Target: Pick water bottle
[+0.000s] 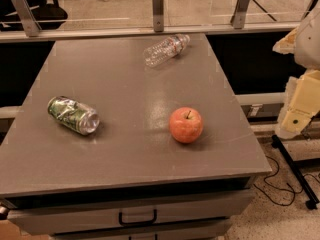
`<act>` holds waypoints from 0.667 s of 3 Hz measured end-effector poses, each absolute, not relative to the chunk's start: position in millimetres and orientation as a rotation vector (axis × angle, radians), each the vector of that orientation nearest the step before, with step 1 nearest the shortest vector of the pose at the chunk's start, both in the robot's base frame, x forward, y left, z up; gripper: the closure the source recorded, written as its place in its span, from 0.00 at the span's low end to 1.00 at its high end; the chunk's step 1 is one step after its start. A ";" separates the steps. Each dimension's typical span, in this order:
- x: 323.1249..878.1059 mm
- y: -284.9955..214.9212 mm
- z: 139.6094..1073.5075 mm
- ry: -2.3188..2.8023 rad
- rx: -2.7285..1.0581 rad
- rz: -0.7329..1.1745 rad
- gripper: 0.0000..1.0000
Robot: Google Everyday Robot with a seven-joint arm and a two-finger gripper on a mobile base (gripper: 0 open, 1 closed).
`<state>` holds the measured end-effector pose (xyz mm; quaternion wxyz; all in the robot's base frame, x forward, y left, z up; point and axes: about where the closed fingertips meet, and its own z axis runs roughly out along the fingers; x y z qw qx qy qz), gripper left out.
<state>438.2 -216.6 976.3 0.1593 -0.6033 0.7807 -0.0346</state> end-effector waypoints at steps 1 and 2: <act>442.9 -214.6 977.9 2.213 -1.724 -0.107 0.00; 495.3 -197.0 974.8 2.101 -1.764 -0.116 0.00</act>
Offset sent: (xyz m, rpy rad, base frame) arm 0.1496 0.0496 -0.0086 0.0608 -0.1695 0.2054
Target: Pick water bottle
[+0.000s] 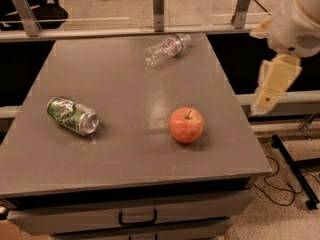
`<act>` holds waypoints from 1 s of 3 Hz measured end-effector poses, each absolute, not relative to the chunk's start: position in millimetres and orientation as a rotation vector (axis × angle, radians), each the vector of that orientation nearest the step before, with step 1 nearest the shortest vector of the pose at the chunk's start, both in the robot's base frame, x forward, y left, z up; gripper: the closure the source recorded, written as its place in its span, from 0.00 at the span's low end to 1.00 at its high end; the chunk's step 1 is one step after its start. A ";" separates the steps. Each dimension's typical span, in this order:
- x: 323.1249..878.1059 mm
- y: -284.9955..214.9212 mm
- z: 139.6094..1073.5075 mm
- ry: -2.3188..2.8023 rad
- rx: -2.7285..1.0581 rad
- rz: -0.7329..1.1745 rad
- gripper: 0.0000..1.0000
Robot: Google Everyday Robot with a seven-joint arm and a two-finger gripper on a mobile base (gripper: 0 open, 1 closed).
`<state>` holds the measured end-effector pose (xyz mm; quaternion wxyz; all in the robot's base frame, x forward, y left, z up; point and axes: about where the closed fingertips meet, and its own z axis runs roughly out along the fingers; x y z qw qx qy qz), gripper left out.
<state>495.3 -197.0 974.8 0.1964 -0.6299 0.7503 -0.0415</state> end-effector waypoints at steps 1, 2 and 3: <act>568.9 -160.7 966.0 1.938 -1.830 -0.120 0.00; 636.9 -127.4 952.7 1.750 -1.882 -0.120 0.00; 637.0 -127.3 952.6 1.750 -1.882 -0.120 0.00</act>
Offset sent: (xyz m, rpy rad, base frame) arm 0.2074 0.1081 -0.0284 0.1068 -0.2664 0.3653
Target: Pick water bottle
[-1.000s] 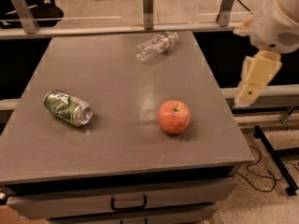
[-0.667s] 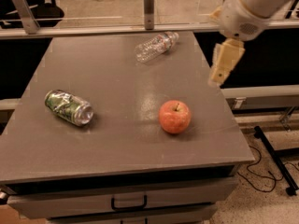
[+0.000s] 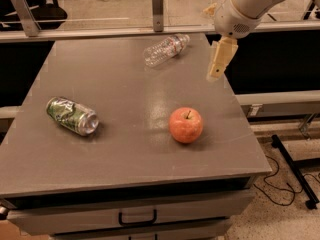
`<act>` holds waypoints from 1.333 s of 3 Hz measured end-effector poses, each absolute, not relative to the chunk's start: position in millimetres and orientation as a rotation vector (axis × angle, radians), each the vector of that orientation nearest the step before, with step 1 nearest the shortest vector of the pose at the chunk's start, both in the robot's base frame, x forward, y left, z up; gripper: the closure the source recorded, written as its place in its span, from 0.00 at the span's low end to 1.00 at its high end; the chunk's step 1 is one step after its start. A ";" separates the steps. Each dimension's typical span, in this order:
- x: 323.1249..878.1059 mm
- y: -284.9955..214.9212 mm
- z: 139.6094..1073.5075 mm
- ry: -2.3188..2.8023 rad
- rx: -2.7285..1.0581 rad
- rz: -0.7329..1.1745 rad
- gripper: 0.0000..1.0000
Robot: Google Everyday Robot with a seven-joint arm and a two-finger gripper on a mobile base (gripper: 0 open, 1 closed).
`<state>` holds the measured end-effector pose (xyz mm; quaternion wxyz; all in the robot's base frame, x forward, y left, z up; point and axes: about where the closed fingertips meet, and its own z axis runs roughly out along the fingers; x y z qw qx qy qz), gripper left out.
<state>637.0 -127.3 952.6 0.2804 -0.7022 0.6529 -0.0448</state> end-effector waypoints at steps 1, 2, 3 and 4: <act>646.5 -121.5 947.0 1.706 -1.917 -0.137 0.00; 675.4 -106.1 938.4 1.603 -1.990 -0.246 0.00; 714.4 -92.3 927.7 1.517 -2.058 -0.326 0.00; 749.8 -76.0 921.2 1.444 -2.132 -0.386 0.00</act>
Offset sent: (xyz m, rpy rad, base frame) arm 0.0785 0.0360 -0.0174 -0.1898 -0.2213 0.1778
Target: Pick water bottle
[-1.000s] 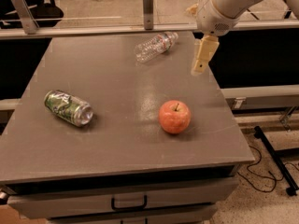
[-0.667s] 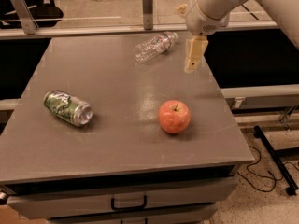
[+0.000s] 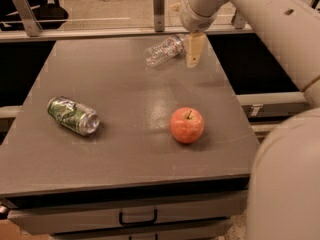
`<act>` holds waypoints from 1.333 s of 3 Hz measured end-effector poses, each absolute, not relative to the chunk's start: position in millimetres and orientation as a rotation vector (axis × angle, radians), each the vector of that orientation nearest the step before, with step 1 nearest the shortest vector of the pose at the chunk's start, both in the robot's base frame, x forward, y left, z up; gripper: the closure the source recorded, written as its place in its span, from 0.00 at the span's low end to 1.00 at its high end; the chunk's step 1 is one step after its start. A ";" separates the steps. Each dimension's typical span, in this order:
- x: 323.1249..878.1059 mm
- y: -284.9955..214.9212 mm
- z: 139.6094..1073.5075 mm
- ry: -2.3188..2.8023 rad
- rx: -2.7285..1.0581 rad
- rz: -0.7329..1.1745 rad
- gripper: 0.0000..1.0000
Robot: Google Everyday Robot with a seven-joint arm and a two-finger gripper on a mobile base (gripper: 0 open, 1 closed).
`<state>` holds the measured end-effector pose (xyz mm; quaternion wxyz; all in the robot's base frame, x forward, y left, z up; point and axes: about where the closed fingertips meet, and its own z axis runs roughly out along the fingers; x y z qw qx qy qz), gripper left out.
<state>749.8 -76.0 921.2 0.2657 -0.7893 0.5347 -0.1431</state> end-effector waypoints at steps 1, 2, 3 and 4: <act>775.6 -58.9 910.6 1.398 -2.221 -0.417 0.00; 790.5 -39.7 893.3 1.369 -2.332 -0.424 0.00; 794.9 -26.0 874.2 1.352 -2.424 -0.404 0.00; 795.8 -17.6 862.1 1.333 -2.487 -0.377 0.16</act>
Offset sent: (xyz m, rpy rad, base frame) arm 0.0653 0.0566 -0.0337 -0.2426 0.0859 0.1506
